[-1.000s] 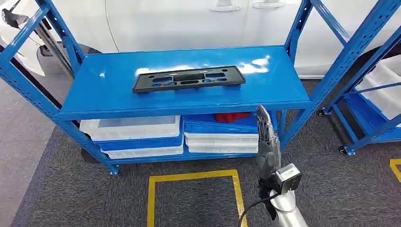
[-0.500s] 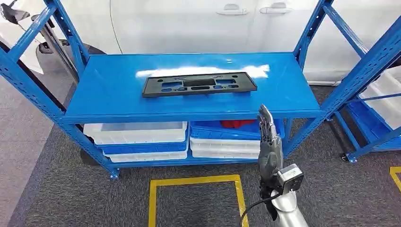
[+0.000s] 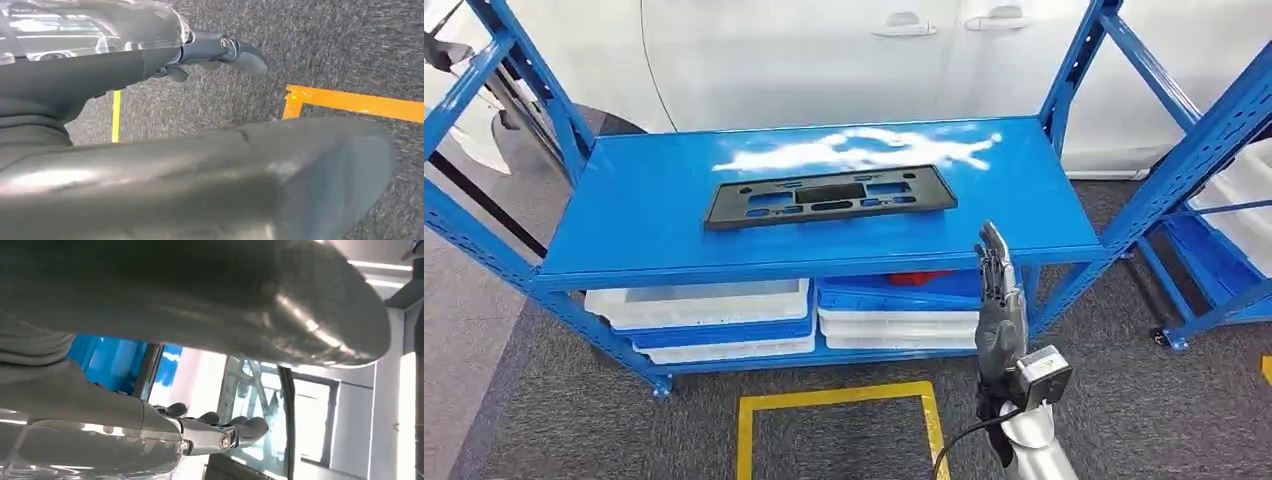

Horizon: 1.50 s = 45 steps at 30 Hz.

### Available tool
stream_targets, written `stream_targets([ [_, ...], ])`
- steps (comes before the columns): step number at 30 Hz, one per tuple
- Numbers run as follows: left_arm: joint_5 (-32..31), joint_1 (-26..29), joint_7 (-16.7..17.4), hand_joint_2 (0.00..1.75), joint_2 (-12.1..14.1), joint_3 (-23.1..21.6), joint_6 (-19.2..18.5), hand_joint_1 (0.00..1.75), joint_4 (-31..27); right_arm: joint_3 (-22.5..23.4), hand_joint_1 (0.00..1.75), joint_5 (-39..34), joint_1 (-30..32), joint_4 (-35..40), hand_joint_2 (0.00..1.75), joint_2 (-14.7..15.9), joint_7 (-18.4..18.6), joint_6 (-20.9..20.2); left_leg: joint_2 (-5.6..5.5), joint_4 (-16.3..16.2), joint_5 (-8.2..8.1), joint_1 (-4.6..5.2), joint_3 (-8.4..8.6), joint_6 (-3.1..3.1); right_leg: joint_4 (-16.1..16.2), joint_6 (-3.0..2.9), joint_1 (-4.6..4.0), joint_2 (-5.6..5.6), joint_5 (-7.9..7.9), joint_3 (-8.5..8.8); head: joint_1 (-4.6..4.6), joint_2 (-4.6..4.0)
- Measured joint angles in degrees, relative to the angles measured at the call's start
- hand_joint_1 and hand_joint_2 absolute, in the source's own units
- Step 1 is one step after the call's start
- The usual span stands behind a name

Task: Take the parts from the cabinet and place them on the table.

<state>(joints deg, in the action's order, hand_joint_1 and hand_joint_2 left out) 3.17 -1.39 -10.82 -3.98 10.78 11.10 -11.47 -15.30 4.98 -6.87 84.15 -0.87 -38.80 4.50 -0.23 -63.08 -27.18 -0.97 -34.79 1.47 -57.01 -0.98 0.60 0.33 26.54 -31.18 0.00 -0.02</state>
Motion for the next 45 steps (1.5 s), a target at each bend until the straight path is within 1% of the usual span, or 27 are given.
stream_targets([
  [1, 0.0, 0.0, 0.0, 0.00, 0.0, 0.0, 0.0, 0.00, 0.0, 0.0, 0.00, 0.0, 0.0, 0.0, 0.00, 0.0, 0.0, 0.0, 0.02, 4.5, 2.61, -0.16, 1.28, 0.09, -0.1, 0.32, 0.03, -0.03, 0.38, 0.31, 0.00, 0.00],
  [2, 0.0, 0.1, 0.0, 0.00, 0.0, 0.0, 0.0, 0.00, 0.1, 0.0, 0.00, 0.0, 0.0, 0.0, 0.00, 0.0, 0.0, 0.0, 0.06, 5.0, 0.05, 0.27, 1.12, -0.19, -0.4, 0.68, -0.08, 0.00, 0.47, 0.31, 0.00, 0.00],
  [3, 0.0, -0.2, 0.0, 0.00, 0.0, 0.0, 0.0, 0.00, 0.1, 0.0, 0.00, 0.0, -0.1, 0.0, 0.00, -0.1, 0.0, 0.0, 0.12, 4.8, 0.77, 0.46, 1.21, -1.09, -0.4, 1.05, -0.26, -0.02, 0.61, -0.17, -0.02, 0.00],
  [7, 0.0, 0.0, 0.1, 0.00, 0.0, 0.0, 0.1, 0.00, 0.2, 0.0, 0.00, 0.0, -0.3, 0.0, 0.00, -0.1, 0.0, 0.0, 0.14, 5.5, 2.08, 0.11, 1.54, -2.56, -1.2, 2.30, -0.02, -0.12, 1.79, -0.05, -0.02, 0.00],
  [8, 0.0, -0.1, 0.0, 0.00, 0.0, 0.0, 0.1, 0.00, 0.2, 0.0, 0.00, 0.0, -0.5, 0.0, 0.00, -0.1, 0.0, 0.1, 0.14, 5.5, 2.00, 0.13, 1.54, -2.95, -4.0, 2.40, -0.03, -0.14, 3.66, -1.49, -0.02, 0.00],
  [10, 0.0, -0.1, 0.0, 0.00, 0.0, 0.0, 0.1, 0.00, 0.2, 0.0, 0.00, 0.0, -0.6, -0.1, 0.00, -0.1, 0.0, 0.1, 0.12, 5.5, 1.73, 0.30, 1.53, -3.33, -13.7, 2.71, 0.09, -0.14, 7.94, -6.46, -0.02, 0.00],
  [11, 0.0, -0.1, 0.1, 0.00, 0.0, 0.0, 0.1, 0.00, 0.2, 0.0, 0.00, 0.0, -0.5, -0.1, 0.00, -0.2, 0.0, 0.1, 0.11, 5.5, 1.60, 0.38, 1.56, -3.46, -17.9, 2.79, 0.14, -0.15, 9.06, -8.81, -0.02, 0.00],
  [12, 0.0, 0.0, 0.1, 0.00, 0.0, 0.0, 0.0, 0.00, 0.2, 0.0, 0.00, 0.0, -0.5, -0.2, 0.00, -0.2, 0.0, 0.1, 0.06, 5.5, 1.51, 0.45, 1.68, -3.47, -19.7, 2.77, 0.15, -0.15, 8.76, -10.11, -0.02, 0.00],
  [14, 0.0, 0.0, 0.1, 0.00, 0.0, 0.0, 0.0, 0.00, 0.2, 0.0, 0.00, 0.0, -0.5, -0.3, 0.00, -0.2, 0.0, 0.1, -0.09, 5.5, 1.17, 0.57, 2.29, -3.40, -14.4, 2.38, 0.11, -0.15, 4.35, -8.08, -0.02, 0.00],
  [16, 0.1, 0.0, 0.0, 0.00, 0.0, 0.0, 0.1, 0.00, 0.2, 0.0, 0.00, 0.0, -0.6, -0.3, 0.00, -0.2, 0.0, 0.1, -0.16, 5.6, 0.73, 0.75, 3.10, -3.21, -3.2, 1.30, -0.25, -0.17, -1.22, -2.89, -0.02, 0.00],
  [17, 0.1, 0.0, 0.0, 0.00, -0.1, 0.0, 0.1, 0.00, 0.2, 0.0, 0.00, 0.0, -0.7, -0.3, 0.00, -0.2, 0.0, 0.1, -0.14, 5.5, 0.49, 1.00, 3.13, -2.91, -1.2, 0.76, -0.59, -0.37, -0.49, -1.85, -0.02, 0.00],
  [20, 0.1, -0.1, 0.0, 0.00, -0.1, 0.0, 0.0, 0.00, 0.2, 0.0, 0.00, 0.1, -0.8, -0.3, 0.00, -0.5, 0.0, 0.1, -0.07, 5.7, 0.26, 0.76, 3.13, -1.95, -0.7, 0.69, -0.89, -0.29, -0.42, -1.98, -0.02, 0.00],
  [23, 0.0, -0.2, 0.0, 0.00, -0.1, 0.0, 0.1, 0.00, 0.2, 0.0, 0.00, 0.1, -1.0, -0.2, 0.00, -0.6, 0.0, 0.1, 0.02, 3.7, -1.17, 0.78, 2.76, -1.02, 0.8, 0.22, -0.15, -0.31, -0.60, -0.57, -0.04, 0.00],
  [26, 0.1, -0.1, 0.0, 0.00, -0.1, 0.0, 0.0, 0.00, 0.2, 0.0, 0.00, 0.1, -1.0, -0.3, 0.00, -0.9, 0.0, 0.1, 0.01, -9.9, -6.61, 0.50, -4.60, -0.45, 0.8, -0.25, -0.25, -0.37, 0.29, 0.11, -0.04, 0.00],
  [27, 0.0, 0.0, 0.0, 0.00, -0.1, 0.0, 0.0, 0.00, 0.2, 0.0, 0.00, 0.1, -1.0, -0.3, 0.00, -0.9, 0.0, 0.1, 0.02, -12.6, -6.66, 0.44, -6.43, -0.37, 0.8, -0.27, -0.26, -0.35, 0.68, 0.43, -0.04, 0.00],
  [28, 0.1, 0.1, 0.0, 0.00, -0.1, 0.0, 0.0, 0.00, 0.2, 0.0, 0.00, 0.1, -0.9, -0.4, 0.00, -0.9, 0.0, 0.1, 0.02, -12.3, -5.29, 0.35, -6.79, -0.31, 0.8, -0.20, -0.24, -0.30, 1.07, 0.92, -0.04, 0.00],
  [29, 0.1, 0.2, -0.1, 0.00, 0.0, 0.0, 0.0, 0.00, 0.2, 0.0, 0.00, 0.1, -0.9, -0.5, 0.00, -0.9, 0.0, 0.1, 0.03, -9.5, -2.80, 0.28, -5.90, -0.30, 0.7, -0.09, -0.21, -0.26, 1.52, 1.58, -0.04, 0.00],
  [31, 0.1, 0.1, -0.3, 0.00, 0.0, 0.0, 0.0, 0.00, 0.2, 0.0, 0.00, 0.1, -1.0, -0.5, 0.00, -0.9, 0.0, 0.0, 0.08, 1.1, 3.66, 0.22, -1.44, -0.53, 0.7, 0.33, -0.13, -0.25, 2.73, 3.31, -0.04, 0.00],
  [33, 0.0, 0.1, -0.3, 0.00, 0.0, 0.0, 0.0, 0.00, 0.3, 0.0, 0.00, 0.1, -1.1, -0.5, 0.00, -0.9, 0.0, 0.0, 0.04, 5.1, 2.36, 0.59, 0.70, -1.29, 0.5, 1.14, -0.45, -0.11, 3.64, 3.59, -0.06, 0.00],
  [36, 0.0, 0.0, -0.4, 0.00, 0.0, 0.0, 0.0, 0.00, 0.3, 0.0, 0.00, 0.1, -1.1, -0.5, 0.00, -1.0, -0.1, -0.2, -0.10, 5.1, 1.57, 0.70, 0.93, -2.67, 0.4, 1.93, -0.40, -0.16, 3.48, 4.06, -0.04, 0.00],
  [37, -0.1, 0.0, -0.4, 0.00, 0.0, 0.0, 0.0, 0.00, 0.3, 0.0, 0.00, 0.1, -1.0, -0.5, 0.00, -1.0, -0.1, -0.2, -0.19, 5.7, 1.44, 0.42, 1.98, -2.99, -0.8, 2.12, -0.37, -0.23, 3.53, 3.72, -0.07, 0.00],
  [38, -0.1, 0.2, -0.4, 0.00, 0.1, 0.0, 0.0, 0.00, 0.3, 0.0, 0.00, 0.1, -1.1, -0.4, 0.00, -1.0, -0.1, -0.2, -0.07, 6.0, 1.15, 0.38, 2.79, -3.33, -3.6, 2.47, -0.19, -0.23, 3.29, 2.41, -0.04, 0.00],
  [39, -0.1, 0.1, -0.4, 0.00, 0.1, 0.0, 0.0, 0.00, 0.3, 0.0, 0.00, 0.1, -1.2, -0.4, 0.00, -1.0, -0.1, -0.1, -0.07, 6.1, 0.81, 0.38, 3.24, -3.60, -7.6, 2.78, -0.17, -0.26, 4.07, -0.35, -0.02, 0.00],
  [42, -0.2, 0.1, -0.4, 0.00, 0.2, 0.0, -0.1, 0.00, 0.3, 0.0, 0.00, 0.1, -0.7, -0.6, 0.00, -1.0, -0.1, -0.1, -0.26, 6.1, -0.65, 0.46, 4.59, -3.70, -18.0, 3.09, -0.18, -0.27, 8.68, -8.99, -0.02, 0.00],
  [43, -0.2, 0.3, -0.4, 0.00, 0.2, 0.0, -0.1, 0.00, 0.3, 0.0, 0.00, 0.1, -0.6, -0.7, 0.00, -1.0, -0.1, -0.1, -0.30, 6.1, -1.29, 0.48, 5.45, -3.64, -18.2, 2.99, -0.20, -0.26, 8.54, -10.33, -0.02, 0.00],
  [44, -0.2, 0.4, -0.4, 0.00, 0.2, 0.0, -0.1, 0.00, 0.3, 0.0, 0.00, 0.1, -0.5, -0.7, 0.00, -1.0, -0.1, 0.0, -0.33, 6.1, -2.01, 0.50, 6.49, -3.54, -15.9, 2.84, -0.23, -0.26, 7.03, -10.36, -0.02, 0.00],
  [45, -0.2, 0.4, -0.4, 0.00, 0.2, 0.0, 0.0, 0.00, 0.3, 0.0, 0.00, 0.1, -0.5, -0.7, 0.00, -1.0, -0.1, 0.0, -0.36, 6.1, -2.79, 0.55, 7.70, -3.39, -11.4, 2.45, -0.32, -0.26, 4.13, -9.36, -0.02, 0.00],
])
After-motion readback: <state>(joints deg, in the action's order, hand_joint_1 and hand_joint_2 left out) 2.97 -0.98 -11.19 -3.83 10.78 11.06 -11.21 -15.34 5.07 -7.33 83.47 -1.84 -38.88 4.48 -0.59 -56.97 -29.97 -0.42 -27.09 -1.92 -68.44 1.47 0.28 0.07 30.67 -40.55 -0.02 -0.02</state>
